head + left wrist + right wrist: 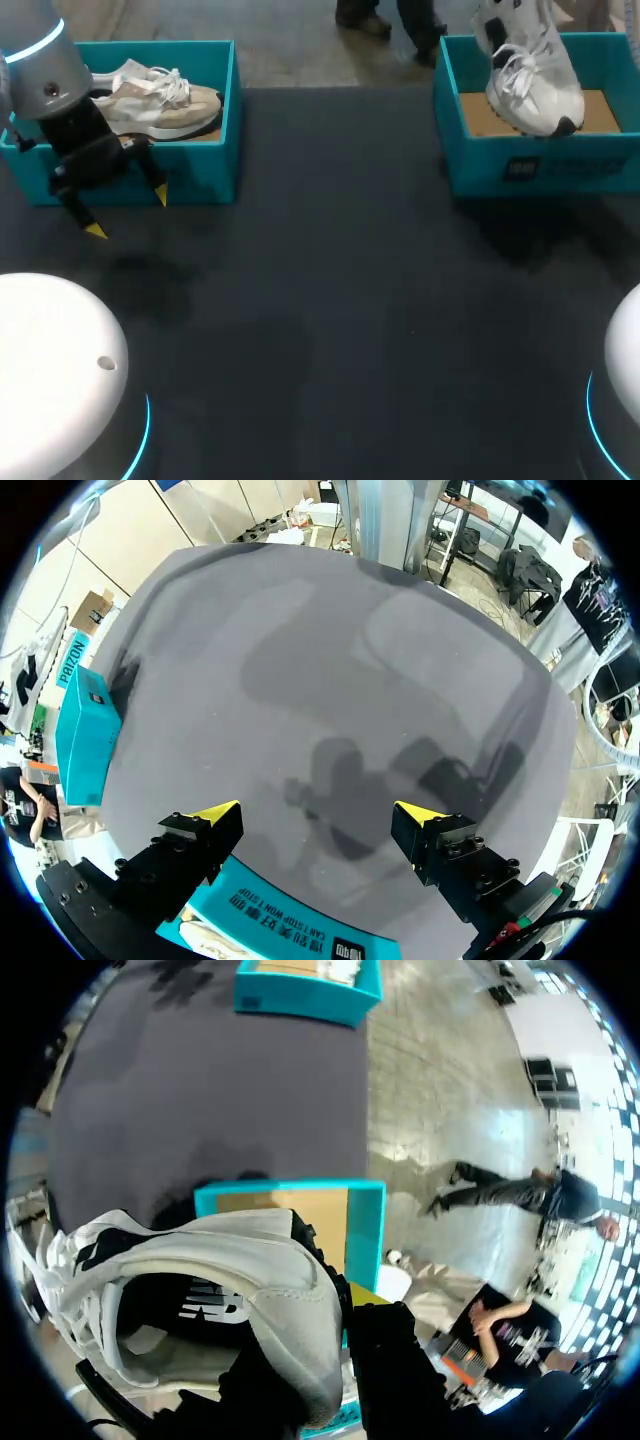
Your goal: Take the shoe out of the shoebox, open the shoe tongue, remove and reinsert the insole, then place the shoe into the shoebox
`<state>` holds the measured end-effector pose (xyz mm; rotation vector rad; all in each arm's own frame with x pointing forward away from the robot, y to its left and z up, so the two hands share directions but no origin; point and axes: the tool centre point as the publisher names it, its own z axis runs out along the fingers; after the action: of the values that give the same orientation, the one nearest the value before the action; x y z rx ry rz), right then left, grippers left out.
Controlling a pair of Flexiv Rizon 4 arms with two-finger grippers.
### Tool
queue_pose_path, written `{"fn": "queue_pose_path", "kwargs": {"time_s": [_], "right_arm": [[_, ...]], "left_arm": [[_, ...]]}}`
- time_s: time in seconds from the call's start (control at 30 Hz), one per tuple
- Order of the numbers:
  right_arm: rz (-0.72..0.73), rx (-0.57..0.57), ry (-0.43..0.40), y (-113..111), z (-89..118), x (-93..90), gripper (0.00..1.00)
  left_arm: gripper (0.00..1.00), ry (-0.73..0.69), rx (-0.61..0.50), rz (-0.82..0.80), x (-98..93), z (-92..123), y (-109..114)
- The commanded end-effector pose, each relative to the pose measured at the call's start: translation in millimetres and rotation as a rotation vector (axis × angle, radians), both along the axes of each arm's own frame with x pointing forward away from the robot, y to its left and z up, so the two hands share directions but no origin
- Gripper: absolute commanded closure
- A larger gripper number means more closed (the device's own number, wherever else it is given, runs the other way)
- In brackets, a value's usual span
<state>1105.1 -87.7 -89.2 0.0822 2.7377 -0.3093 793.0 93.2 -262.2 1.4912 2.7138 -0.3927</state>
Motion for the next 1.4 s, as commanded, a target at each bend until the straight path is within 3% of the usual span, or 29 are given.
{"fn": "queue_pose_path", "kwargs": {"time_s": [0.03,0.3,0.57,0.7,0.9,1.2,1.33,1.4], "right_arm": [[-0.062,0.021,0.000,-23.2,-5.4,12.2,1.00],[-0.262,0.079,-0.031,-74.8,-10.5,5.8,1.00],[-0.367,0.088,-0.001,-92.7,-16.2,5.1,1.00],[-0.550,0.088,0.027,-102.8,-19.0,1.9,1.00],[-0.986,0.178,0.030,-132.1,-29.9,-22.8,1.00],[-1.299,0.245,-0.057,-154.4,-30.8,-62.4,1.00],[-1.447,0.252,-0.035,-156.3,-33.5,-78.1,1.00],[-1.447,0.252,-0.035,-156.3,-33.5,-78.1,1.00]], "left_arm": [[0.00,-0.001,0.003,-0.001,-0.4,0.3,0.1],[0.00,-0.001,0.003,-0.001,-0.4,0.3,0.1],[0.00,-0.001,0.003,-0.001,-0.4,0.3,0.1],[0.00,-0.001,0.003,-0.001,-0.4,0.3,0.1],[0.00,-0.001,0.003,-0.001,-0.4,0.3,0.1],[0.00,-0.001,0.003,-0.001,-0.4,0.3,0.1],[0.00,-0.001,0.003,-0.001,-0.4,0.3,0.1],[0.00,-0.001,0.003,-0.001,-0.4,0.3,0.1]]}}
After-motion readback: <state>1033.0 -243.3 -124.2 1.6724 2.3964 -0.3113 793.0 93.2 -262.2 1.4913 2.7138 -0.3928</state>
